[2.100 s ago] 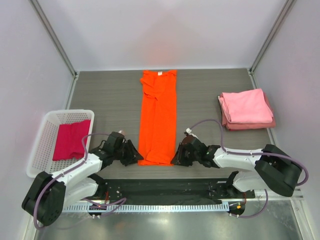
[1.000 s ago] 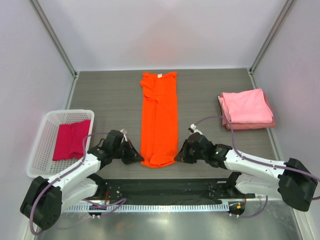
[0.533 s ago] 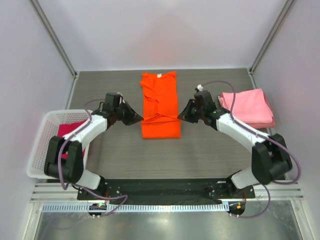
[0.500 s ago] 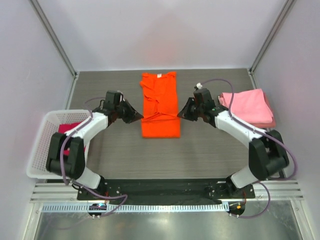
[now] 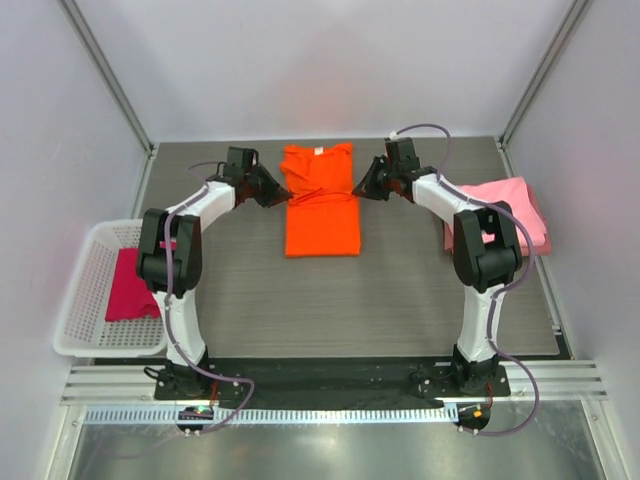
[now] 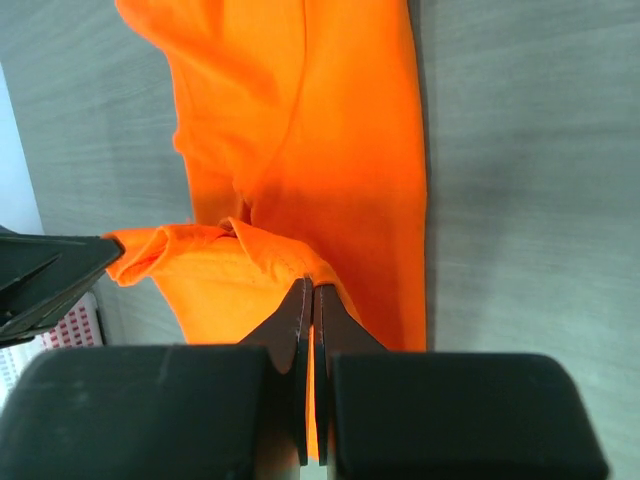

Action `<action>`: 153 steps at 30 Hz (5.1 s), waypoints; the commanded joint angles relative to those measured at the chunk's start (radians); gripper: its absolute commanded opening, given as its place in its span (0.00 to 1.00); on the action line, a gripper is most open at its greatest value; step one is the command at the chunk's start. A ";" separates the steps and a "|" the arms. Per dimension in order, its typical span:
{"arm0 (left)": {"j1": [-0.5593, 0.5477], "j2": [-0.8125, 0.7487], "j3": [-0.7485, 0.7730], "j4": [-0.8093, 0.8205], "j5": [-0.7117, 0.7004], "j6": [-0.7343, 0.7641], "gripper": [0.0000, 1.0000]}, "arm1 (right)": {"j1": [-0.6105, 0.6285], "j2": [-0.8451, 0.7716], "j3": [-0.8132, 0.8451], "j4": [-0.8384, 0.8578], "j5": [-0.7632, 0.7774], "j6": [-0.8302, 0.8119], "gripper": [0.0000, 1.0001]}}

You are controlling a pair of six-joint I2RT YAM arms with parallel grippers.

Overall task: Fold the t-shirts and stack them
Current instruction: Fold the tshirt, then neatly place the folded tshirt to the corner

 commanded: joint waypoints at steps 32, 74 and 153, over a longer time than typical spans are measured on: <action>-0.052 -0.266 -0.544 0.156 -0.011 0.068 0.57 | 0.032 -0.215 -0.550 0.259 -0.189 0.015 0.56; -0.136 -0.510 -0.745 0.242 0.076 -0.008 0.00 | 0.092 -0.502 -0.751 0.182 -0.166 -0.005 0.01; -0.041 0.215 0.094 0.047 -0.041 0.170 0.49 | -0.043 0.192 -0.046 0.272 -0.101 -0.111 0.40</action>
